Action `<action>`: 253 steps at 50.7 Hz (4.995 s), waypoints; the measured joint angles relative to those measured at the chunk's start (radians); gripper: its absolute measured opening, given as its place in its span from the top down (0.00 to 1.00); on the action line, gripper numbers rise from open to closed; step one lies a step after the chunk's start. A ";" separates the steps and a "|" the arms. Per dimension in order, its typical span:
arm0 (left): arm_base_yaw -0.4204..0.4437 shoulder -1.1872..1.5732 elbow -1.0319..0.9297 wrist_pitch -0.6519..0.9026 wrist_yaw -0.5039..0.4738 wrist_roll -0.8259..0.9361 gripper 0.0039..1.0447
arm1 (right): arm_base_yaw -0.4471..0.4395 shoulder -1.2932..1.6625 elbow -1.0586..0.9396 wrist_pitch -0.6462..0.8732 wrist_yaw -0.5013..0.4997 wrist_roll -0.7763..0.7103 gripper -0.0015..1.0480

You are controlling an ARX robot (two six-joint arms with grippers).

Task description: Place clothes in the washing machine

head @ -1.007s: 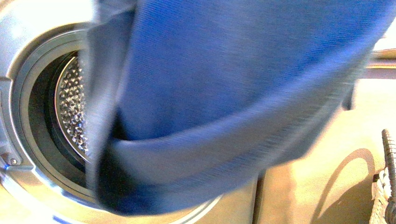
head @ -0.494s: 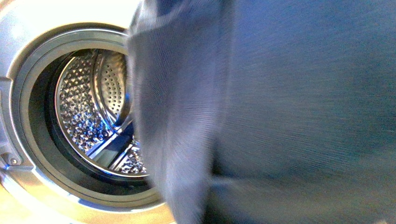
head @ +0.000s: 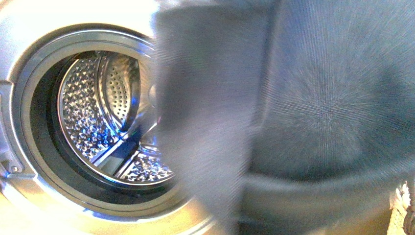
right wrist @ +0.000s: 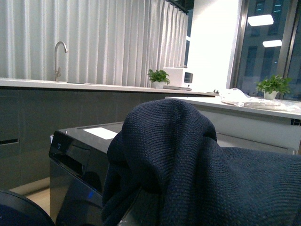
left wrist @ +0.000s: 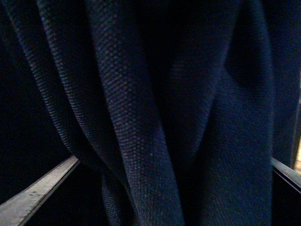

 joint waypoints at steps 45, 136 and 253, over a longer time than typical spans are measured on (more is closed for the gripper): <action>0.007 0.127 0.072 0.084 -0.381 0.032 0.81 | 0.000 -0.002 0.000 0.003 0.000 0.000 0.43; 0.633 0.593 -0.090 0.281 -0.374 0.206 0.93 | 0.000 -0.008 0.000 0.005 -0.003 0.006 0.07; 0.576 1.330 1.149 -0.224 -0.524 0.139 0.93 | -0.044 -0.832 -1.195 -0.050 0.615 0.075 0.47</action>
